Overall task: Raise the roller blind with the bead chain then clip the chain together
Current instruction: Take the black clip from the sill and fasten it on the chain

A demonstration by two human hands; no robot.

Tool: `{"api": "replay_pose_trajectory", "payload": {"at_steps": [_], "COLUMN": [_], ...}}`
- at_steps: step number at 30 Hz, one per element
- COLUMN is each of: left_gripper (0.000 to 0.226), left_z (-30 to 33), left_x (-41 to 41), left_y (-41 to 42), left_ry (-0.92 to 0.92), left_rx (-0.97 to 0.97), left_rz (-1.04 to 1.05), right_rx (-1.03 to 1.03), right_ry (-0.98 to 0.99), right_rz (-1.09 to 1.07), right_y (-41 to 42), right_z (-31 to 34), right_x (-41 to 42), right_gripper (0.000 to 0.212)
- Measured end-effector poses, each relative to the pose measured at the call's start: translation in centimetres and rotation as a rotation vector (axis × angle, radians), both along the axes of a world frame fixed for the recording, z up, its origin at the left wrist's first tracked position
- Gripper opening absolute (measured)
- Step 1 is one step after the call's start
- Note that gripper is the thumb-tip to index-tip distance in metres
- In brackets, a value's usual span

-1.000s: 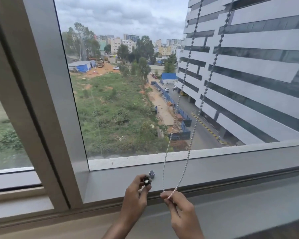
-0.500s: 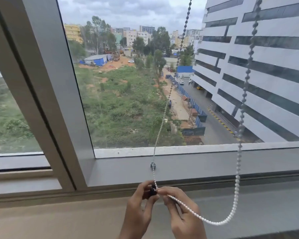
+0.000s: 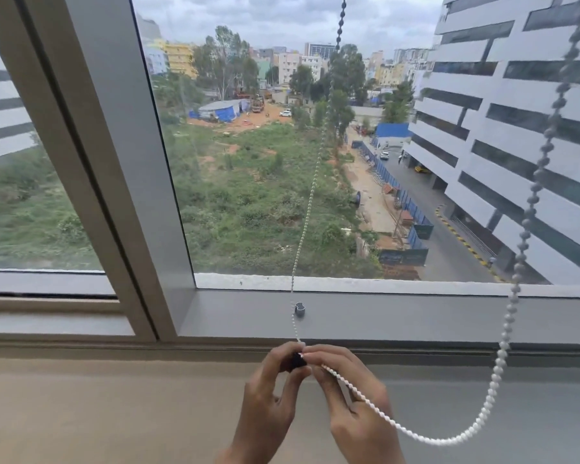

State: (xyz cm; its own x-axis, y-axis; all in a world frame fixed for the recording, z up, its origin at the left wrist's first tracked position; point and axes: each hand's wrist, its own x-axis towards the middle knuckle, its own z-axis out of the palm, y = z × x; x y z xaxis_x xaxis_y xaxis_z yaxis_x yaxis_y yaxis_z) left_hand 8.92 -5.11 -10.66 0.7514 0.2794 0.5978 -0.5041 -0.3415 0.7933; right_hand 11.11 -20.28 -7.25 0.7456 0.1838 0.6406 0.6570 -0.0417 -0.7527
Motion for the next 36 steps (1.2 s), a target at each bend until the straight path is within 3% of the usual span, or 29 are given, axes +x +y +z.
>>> {"api": "replay_pose_trajectory", "payload": {"at_steps": [7,20,25,31,36], "left_gripper": [0.059,0.027,0.053,0.045,0.039], "left_z": [0.4,1.0,0.0,-1.3,-1.2], "left_x": [-0.1,-0.3,-0.1,0.1,-0.7], "left_y": [-0.7,-1.3,-1.1,0.0,0.7], "left_ry": [-0.053,-0.101,-0.115,-0.114,-0.114], "left_rx": [0.026,0.026,0.053,0.038,0.035], "left_rz": [0.031,0.019,0.052,0.085,0.111], "right_rx": [-0.048,-0.106,-0.124,-0.266,-0.464], "right_ry": [-0.068,-0.124,-0.121,0.060,0.196], "right_rz": [0.022,0.034,0.013,-0.166,-0.173], "right_y": [-1.0,-2.2,-3.2,-3.2,-0.7], "right_z": [0.7,1.2,1.0,-0.7,-1.4], "right_x": [-0.6,-1.0,0.0,4.3,9.9], "right_gripper": [0.037,0.047,0.054,0.040,0.028]}}
